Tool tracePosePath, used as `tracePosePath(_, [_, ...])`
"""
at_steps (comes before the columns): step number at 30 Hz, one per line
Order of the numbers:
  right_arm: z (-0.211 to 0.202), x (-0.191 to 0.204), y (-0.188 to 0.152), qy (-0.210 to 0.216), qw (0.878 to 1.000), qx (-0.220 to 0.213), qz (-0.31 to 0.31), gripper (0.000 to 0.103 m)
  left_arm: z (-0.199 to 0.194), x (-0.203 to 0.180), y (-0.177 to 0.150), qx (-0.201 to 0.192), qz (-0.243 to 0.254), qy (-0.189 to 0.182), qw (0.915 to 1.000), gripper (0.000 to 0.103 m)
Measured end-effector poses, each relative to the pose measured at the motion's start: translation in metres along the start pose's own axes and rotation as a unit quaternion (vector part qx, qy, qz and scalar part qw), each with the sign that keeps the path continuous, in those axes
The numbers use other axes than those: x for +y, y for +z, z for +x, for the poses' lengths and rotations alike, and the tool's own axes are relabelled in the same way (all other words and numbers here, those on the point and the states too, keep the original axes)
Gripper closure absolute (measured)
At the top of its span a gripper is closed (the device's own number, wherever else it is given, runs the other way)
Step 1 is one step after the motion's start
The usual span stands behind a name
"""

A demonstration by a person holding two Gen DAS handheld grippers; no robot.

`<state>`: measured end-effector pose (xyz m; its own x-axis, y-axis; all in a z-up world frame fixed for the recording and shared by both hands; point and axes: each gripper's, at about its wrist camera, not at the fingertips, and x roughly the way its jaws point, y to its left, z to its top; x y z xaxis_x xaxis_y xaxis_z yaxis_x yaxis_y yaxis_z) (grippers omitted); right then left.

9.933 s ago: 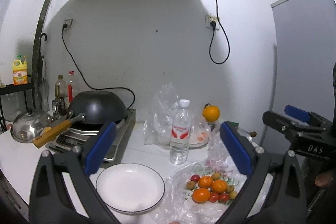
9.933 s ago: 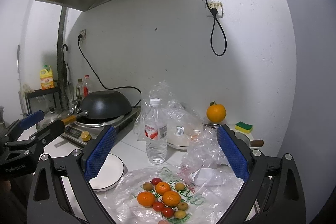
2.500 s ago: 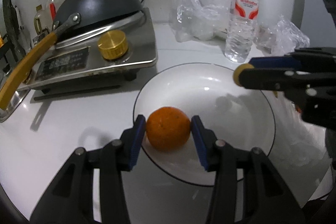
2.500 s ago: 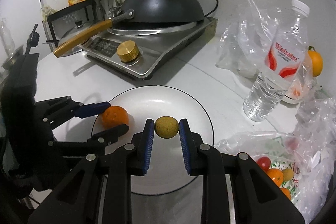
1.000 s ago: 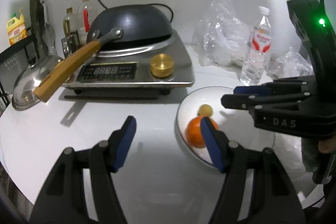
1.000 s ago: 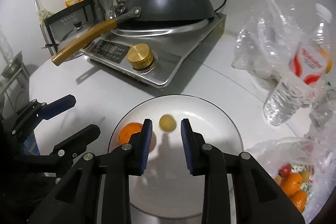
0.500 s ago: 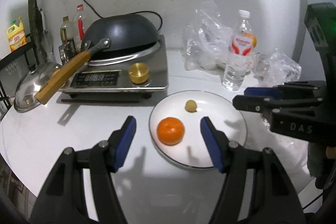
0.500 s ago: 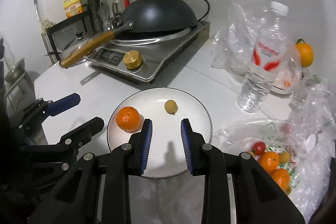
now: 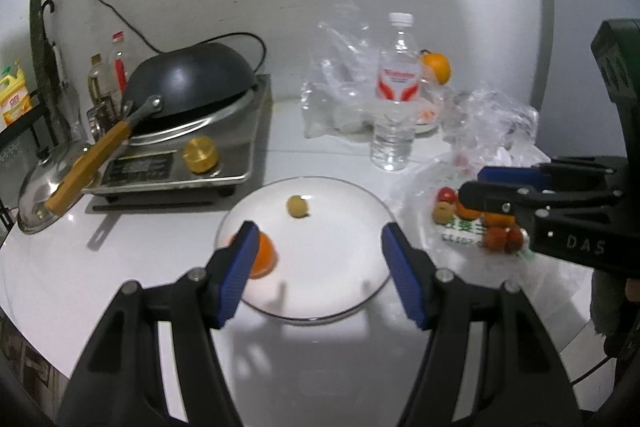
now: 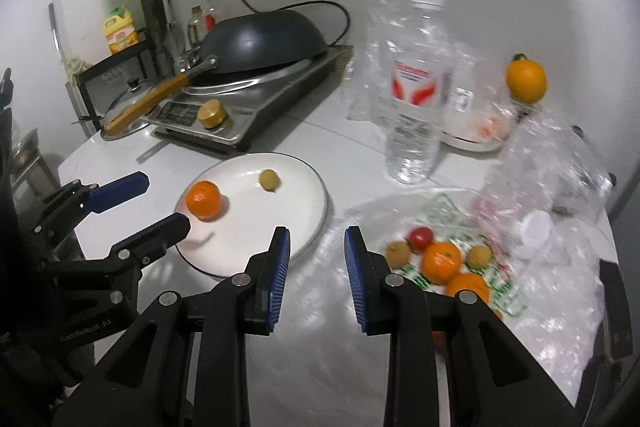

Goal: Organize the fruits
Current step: 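Move both open grippers back over the fruit pile on the bag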

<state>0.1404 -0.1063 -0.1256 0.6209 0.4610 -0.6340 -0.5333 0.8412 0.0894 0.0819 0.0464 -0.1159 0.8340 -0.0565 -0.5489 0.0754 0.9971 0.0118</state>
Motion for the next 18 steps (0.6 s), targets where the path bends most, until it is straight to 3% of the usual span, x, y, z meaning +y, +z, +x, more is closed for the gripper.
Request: tracePosePath(18, [-0.031,-0.055,-0.032,-0.021,0.999,-0.015,0.038,0.073,0.003,-0.063,0.006,0.009,0.047,-0.025,0.9985,0.038])
